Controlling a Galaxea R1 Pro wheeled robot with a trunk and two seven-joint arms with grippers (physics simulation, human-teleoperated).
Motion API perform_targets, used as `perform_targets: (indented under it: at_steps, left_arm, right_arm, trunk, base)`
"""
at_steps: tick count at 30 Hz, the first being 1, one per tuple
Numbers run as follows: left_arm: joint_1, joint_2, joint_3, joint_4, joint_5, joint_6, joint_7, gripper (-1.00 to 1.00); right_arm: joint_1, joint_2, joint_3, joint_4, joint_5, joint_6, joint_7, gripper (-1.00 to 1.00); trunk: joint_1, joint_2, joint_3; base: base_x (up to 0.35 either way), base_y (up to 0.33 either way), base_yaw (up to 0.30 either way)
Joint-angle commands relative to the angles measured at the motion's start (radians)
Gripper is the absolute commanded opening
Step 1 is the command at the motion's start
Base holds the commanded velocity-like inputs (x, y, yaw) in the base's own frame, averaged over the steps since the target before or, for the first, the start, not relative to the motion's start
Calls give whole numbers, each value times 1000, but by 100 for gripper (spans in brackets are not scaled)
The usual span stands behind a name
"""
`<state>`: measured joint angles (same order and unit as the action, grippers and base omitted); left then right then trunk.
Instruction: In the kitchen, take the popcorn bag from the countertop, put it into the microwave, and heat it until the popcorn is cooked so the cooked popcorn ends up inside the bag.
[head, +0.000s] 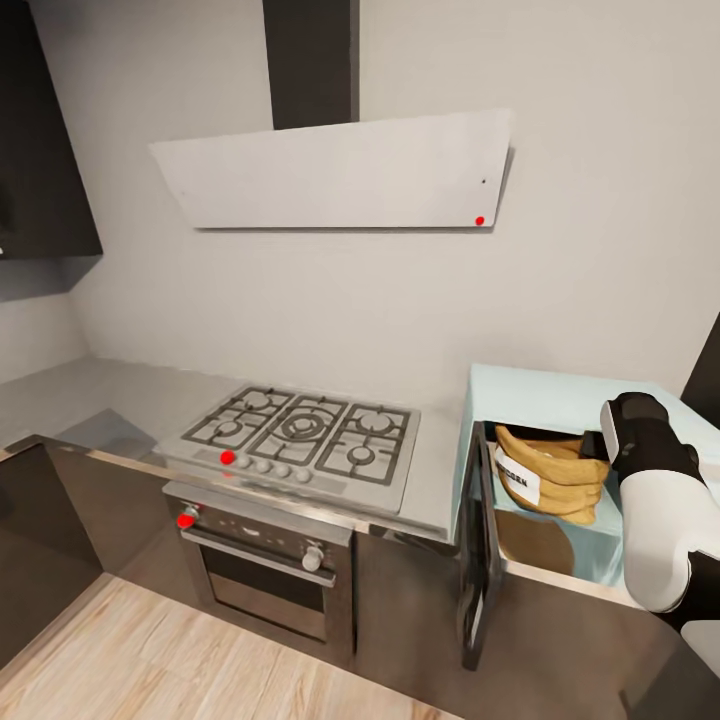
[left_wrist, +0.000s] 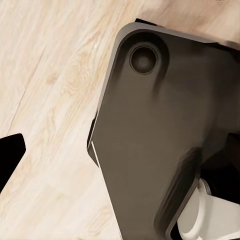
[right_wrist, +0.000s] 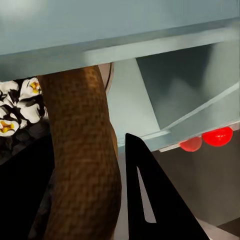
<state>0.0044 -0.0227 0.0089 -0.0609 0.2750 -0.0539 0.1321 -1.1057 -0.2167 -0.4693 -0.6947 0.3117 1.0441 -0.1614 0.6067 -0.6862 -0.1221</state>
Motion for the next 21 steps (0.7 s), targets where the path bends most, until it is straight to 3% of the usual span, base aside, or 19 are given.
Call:
perform_targets:
  at_steps: [1,13,14,21]
  left_arm:
    - [0,0,0,-2,4,-1,3,100]
    - [0,0,1,-2,4,-1,3,100]
    - [0,0,1,-2,4,-1,3,100]
    - [0,0,2,-2,4,-1,3,100]
  right_arm:
    - [0,0,-2,37,2,3,-4,-100]
    - [0,0,-2,37,1,3,-3,-100]
    - [0,0,-2,37,1,3,-2,100]
    - [0,3,-2,36,0,3,5,100]
  trunk:
    - [1,-1,-2]
    - [1,-1,-2]
    - [1,-1,-2]
    - [1,-1,-2]
  base:
    - [26,0,0]
    - [2,0,0]
    - [0,0,0]
    - [0,0,0]
